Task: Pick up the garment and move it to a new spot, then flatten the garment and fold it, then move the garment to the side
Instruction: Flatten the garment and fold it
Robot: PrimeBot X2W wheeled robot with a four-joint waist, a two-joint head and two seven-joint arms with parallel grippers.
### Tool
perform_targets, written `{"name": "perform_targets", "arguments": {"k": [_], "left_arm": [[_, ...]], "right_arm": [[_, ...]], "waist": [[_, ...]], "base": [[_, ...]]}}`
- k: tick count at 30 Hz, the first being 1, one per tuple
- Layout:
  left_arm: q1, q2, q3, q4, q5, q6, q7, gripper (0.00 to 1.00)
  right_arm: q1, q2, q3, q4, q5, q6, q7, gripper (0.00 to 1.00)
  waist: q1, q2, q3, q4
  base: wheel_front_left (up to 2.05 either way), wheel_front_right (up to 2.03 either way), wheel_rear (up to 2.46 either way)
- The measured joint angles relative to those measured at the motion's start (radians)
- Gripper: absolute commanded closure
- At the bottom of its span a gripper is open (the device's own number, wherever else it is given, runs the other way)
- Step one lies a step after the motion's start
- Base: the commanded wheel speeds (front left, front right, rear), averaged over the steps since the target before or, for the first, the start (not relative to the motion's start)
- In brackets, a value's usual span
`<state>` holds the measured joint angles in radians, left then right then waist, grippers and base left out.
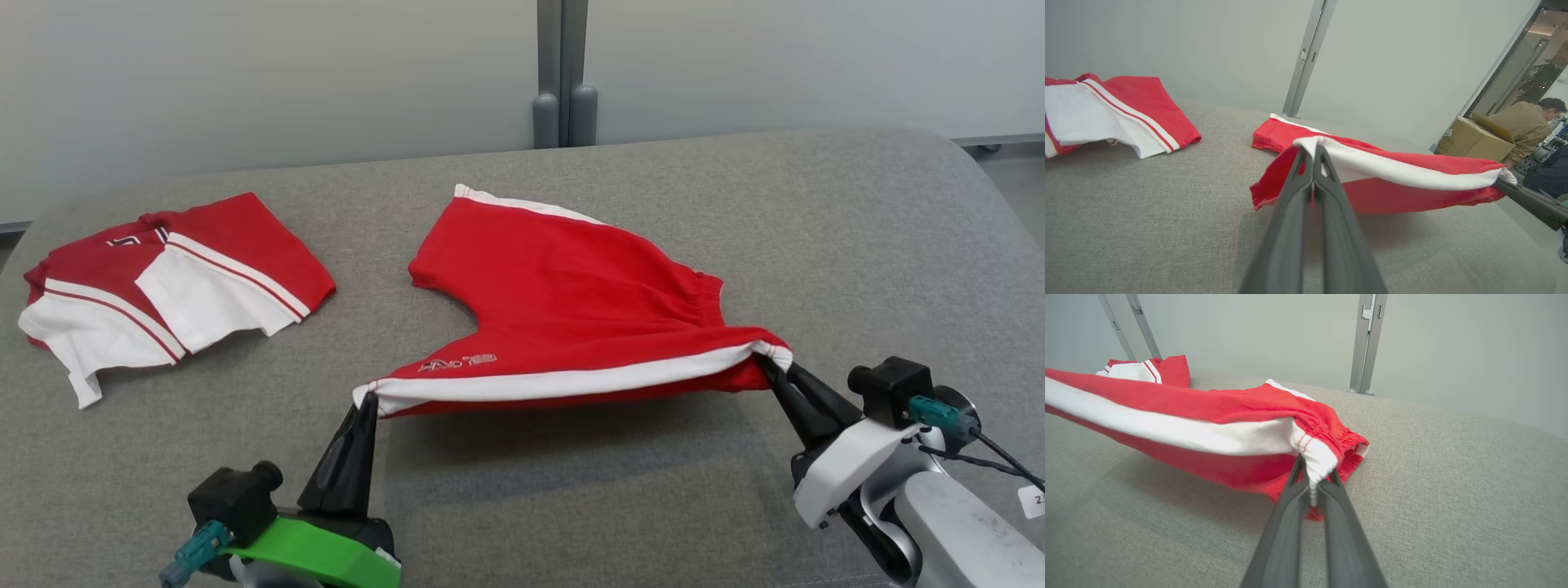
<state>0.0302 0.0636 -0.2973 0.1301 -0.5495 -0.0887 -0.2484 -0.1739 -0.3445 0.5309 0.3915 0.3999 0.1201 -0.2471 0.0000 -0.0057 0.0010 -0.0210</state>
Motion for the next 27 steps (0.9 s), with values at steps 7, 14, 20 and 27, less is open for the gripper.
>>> {"name": "perform_targets", "arguments": {"k": [7,14,20,27], "left_arm": [[0.001,-0.003,-0.035,-0.164,0.044,-0.008,0.000,1.00],[0.068,-0.002,-0.070,-0.295,0.088,-0.001,-0.001,1.00],[0.135,0.015,-0.060,-0.264,0.077,0.021,0.020,1.00],[0.097,0.064,-0.040,-0.179,0.074,0.021,0.077,1.00]], "right_arm": [[0.021,-0.028,-0.026,-0.063,-0.004,-0.007,0.000,1.00],[0.069,-0.074,-0.039,-0.088,-0.005,-0.007,0.000,1.00],[0.084,-0.085,-0.026,-0.092,0.010,-0.006,0.000,1.00],[0.071,-0.067,0.024,-0.080,0.043,0.003,0.037,1.00]], "waist": [[0.0000,0.0000,-0.022,0.018],[0.0000,0.0000,-0.018,0.016],[0.0000,0.0000,-0.003,0.010],[0.0000,0.0000,0.039,0.000]], "base": [[0.00,0.00,0.00],[0.00,0.00,0.00],[0.00,0.00,0.00],[0.00,0.00,0.00]]}}
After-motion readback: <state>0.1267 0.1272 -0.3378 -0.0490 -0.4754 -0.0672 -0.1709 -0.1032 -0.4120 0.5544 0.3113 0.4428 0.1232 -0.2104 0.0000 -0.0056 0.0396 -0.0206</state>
